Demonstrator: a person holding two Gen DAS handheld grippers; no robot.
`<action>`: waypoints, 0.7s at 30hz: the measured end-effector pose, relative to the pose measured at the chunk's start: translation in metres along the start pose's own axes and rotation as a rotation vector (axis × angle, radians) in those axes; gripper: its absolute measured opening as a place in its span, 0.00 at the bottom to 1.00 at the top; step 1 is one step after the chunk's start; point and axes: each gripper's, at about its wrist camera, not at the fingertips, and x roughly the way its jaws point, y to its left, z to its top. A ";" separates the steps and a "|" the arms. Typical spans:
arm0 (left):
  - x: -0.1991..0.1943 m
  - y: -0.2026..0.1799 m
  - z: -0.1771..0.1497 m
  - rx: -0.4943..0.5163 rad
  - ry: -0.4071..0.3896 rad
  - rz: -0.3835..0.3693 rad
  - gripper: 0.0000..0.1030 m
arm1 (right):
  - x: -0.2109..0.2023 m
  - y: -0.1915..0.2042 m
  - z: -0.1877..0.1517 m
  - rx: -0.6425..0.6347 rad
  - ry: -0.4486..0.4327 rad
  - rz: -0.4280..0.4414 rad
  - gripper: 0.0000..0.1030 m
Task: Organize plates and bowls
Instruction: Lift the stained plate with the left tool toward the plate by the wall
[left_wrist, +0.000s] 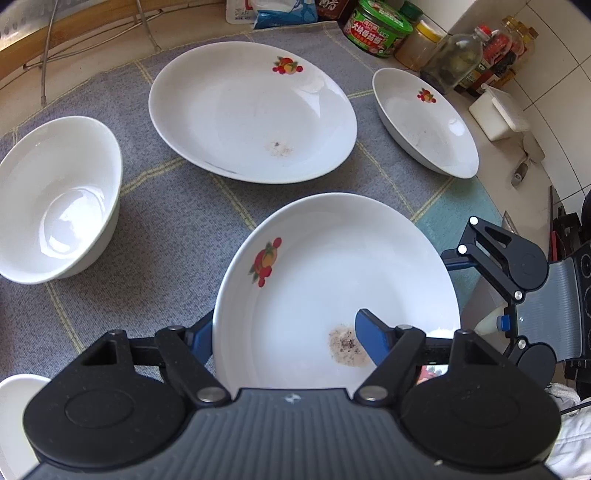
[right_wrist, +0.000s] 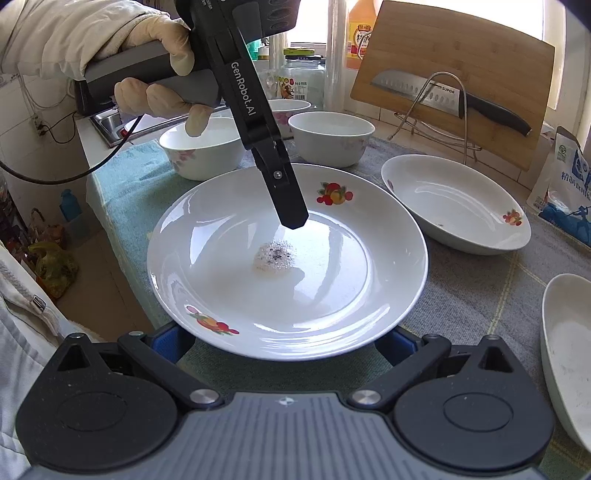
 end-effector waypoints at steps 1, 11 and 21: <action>-0.001 -0.001 0.002 0.000 -0.003 0.002 0.74 | -0.002 -0.001 0.001 0.000 -0.002 0.001 1.00; -0.003 -0.019 0.029 0.026 -0.023 0.005 0.73 | -0.018 -0.021 0.001 0.016 -0.019 -0.014 1.00; 0.007 -0.046 0.072 0.078 -0.032 -0.003 0.73 | -0.046 -0.056 -0.002 0.053 -0.047 -0.066 1.00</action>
